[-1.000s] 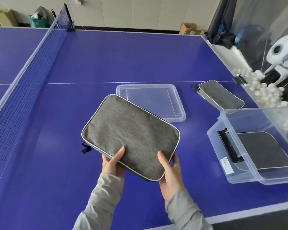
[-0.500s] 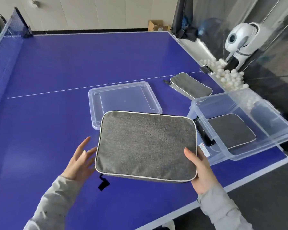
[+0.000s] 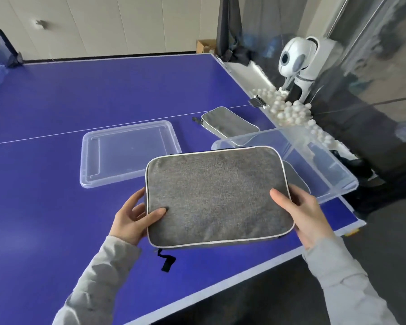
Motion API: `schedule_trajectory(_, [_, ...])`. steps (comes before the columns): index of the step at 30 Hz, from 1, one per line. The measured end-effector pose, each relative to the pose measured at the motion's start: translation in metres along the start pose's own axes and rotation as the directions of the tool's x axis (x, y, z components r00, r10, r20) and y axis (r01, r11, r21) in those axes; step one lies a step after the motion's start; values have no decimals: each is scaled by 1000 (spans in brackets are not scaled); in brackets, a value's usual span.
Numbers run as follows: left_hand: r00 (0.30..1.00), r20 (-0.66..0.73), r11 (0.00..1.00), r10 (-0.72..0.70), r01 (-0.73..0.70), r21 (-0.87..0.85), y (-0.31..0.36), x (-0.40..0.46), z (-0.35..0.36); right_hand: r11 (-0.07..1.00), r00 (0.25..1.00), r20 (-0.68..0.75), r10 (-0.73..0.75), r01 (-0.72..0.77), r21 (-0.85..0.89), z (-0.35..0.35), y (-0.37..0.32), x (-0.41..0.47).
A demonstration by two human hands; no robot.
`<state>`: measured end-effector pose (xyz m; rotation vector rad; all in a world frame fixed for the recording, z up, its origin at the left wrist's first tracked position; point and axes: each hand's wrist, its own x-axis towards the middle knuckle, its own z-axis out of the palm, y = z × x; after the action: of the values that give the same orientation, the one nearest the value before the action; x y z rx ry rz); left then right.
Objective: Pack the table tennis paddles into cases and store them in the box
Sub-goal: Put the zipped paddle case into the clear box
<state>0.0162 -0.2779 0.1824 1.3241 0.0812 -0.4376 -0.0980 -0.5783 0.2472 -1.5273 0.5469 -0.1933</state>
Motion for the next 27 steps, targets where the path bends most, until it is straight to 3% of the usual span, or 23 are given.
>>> schedule_trajectory(12, [987,-113,987,114,-100,123,-16,10,186,989,990,-47,-136,134,-56,-167,-12,84])
schedule_trajectory(20, [972,-199,978,123,-84,192,-25,60,239,988,997,-15,-81,79,-131,-200,-6,158])
schedule_trajectory(27, [979,-204,978,30,13,206,-63,114,262,957,999,21,27,-19,-289,-205,17,229])
